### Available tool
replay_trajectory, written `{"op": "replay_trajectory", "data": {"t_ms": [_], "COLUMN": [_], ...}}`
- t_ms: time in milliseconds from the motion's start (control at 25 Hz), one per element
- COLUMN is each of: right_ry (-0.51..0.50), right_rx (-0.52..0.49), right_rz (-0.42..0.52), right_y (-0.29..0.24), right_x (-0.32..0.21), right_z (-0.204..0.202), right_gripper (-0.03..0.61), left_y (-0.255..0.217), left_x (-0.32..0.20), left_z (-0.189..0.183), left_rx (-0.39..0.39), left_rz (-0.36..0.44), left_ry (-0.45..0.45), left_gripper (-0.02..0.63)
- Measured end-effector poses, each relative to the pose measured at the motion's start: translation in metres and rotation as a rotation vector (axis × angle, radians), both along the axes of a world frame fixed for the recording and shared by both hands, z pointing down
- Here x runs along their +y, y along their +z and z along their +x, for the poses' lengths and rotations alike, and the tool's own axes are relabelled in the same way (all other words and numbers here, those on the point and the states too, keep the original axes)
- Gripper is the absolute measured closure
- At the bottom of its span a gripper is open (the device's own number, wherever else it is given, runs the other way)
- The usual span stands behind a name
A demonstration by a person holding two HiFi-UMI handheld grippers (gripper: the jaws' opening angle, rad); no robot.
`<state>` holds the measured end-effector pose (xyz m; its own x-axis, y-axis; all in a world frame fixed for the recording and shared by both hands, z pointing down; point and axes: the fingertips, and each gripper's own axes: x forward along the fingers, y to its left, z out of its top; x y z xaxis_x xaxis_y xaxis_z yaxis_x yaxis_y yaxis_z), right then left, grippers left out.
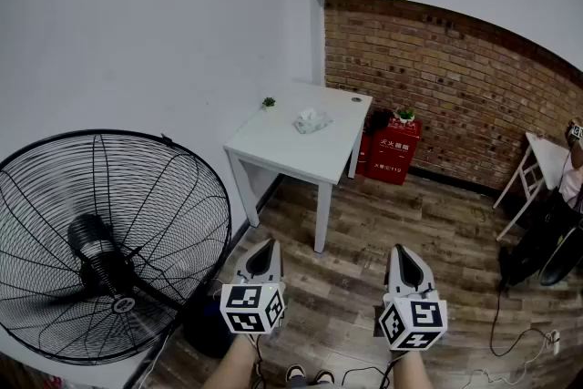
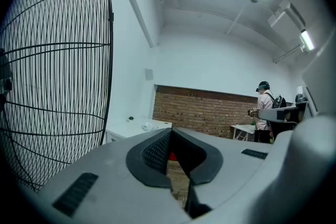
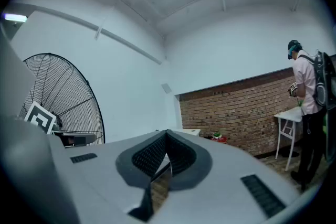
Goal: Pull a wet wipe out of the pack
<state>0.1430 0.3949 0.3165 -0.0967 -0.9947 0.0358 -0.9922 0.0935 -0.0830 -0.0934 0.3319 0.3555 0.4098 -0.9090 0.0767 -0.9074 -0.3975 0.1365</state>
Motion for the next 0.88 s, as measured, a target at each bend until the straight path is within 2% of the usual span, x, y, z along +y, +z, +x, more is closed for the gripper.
{"op": "replay_trajectory", "data": {"t_ms": [280, 480, 880], "right_ry": [-0.006, -0.034, -0.036], "right_rx": [-0.001, -0.058, -0.024], "right_rz": [-0.015, -0.041, -0.021], "right_y": [0.003, 0.010, 0.008], "right_x": [0.005, 0.007, 0.003], "right_z": [-0.001, -0.003, -0.014], "right_gripper": [0.578, 0.577, 0.563], "left_y": [0.003, 0.005, 0.008], "left_x": [0.008, 0.017, 0.018], "left_z": [-0.002, -0.003, -0.017], "left_rx": [0.002, 0.001, -0.002], "left_rz": [-0.009, -0.012, -0.017], "left_ry": [-0.011, -0.024, -0.053], "left_gripper": [0.614, 0.614, 0.614]}}
